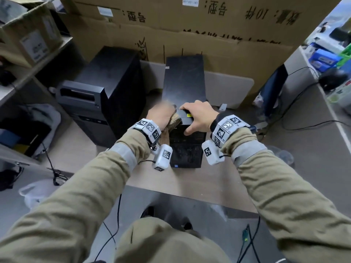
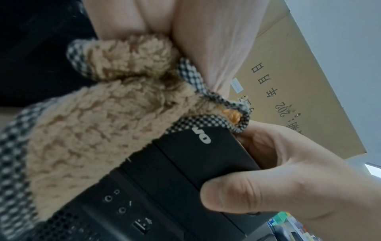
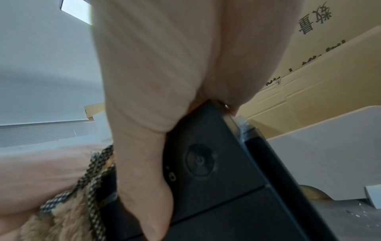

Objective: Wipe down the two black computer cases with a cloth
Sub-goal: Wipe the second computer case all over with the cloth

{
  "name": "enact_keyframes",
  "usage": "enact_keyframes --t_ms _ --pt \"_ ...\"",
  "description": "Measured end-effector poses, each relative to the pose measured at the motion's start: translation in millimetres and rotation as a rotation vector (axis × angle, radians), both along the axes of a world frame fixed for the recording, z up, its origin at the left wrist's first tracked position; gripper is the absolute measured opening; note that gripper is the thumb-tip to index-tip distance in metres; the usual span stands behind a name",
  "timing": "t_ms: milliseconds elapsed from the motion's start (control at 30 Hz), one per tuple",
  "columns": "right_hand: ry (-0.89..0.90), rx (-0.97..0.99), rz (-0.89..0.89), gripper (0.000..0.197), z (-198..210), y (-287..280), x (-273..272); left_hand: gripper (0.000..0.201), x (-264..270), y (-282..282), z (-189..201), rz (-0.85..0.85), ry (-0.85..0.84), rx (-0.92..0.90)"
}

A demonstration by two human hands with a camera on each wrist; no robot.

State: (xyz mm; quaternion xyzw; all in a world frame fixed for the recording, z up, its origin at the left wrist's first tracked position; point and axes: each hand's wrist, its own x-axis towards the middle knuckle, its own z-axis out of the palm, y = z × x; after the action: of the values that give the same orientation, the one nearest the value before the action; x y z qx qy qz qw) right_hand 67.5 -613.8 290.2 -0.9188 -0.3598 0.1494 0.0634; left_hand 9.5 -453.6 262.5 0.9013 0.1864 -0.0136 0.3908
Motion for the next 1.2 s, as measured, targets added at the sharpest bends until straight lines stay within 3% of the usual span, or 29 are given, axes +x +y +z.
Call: enact_keyframes --t_ms 333,700,900,1100,1200 --pt "0.038 0.076 0.000 0.080 -10.6 -36.6 24.9 0.041 20.0 -39.3 11.0 -0.036 0.083 0.061" --pt "0.033 0.097 -0.007 0.080 -19.3 -53.9 31.7 0.030 27.6 -57.1 10.4 0.039 0.060 0.078" --pt "0.057 0.099 -0.098 0.071 -10.0 -42.8 21.8 0.031 27.9 -52.5 9.5 0.082 0.004 -0.107" --pt "0.115 0.096 -0.191 0.048 -2.1 -12.4 9.1 0.035 29.3 -25.4 5.7 0.109 -0.125 -0.316" --pt "0.342 0.363 -0.270 0.064 12.5 -1.9 8.4 0.036 38.8 -9.3 18.8 0.083 -0.131 -0.431"
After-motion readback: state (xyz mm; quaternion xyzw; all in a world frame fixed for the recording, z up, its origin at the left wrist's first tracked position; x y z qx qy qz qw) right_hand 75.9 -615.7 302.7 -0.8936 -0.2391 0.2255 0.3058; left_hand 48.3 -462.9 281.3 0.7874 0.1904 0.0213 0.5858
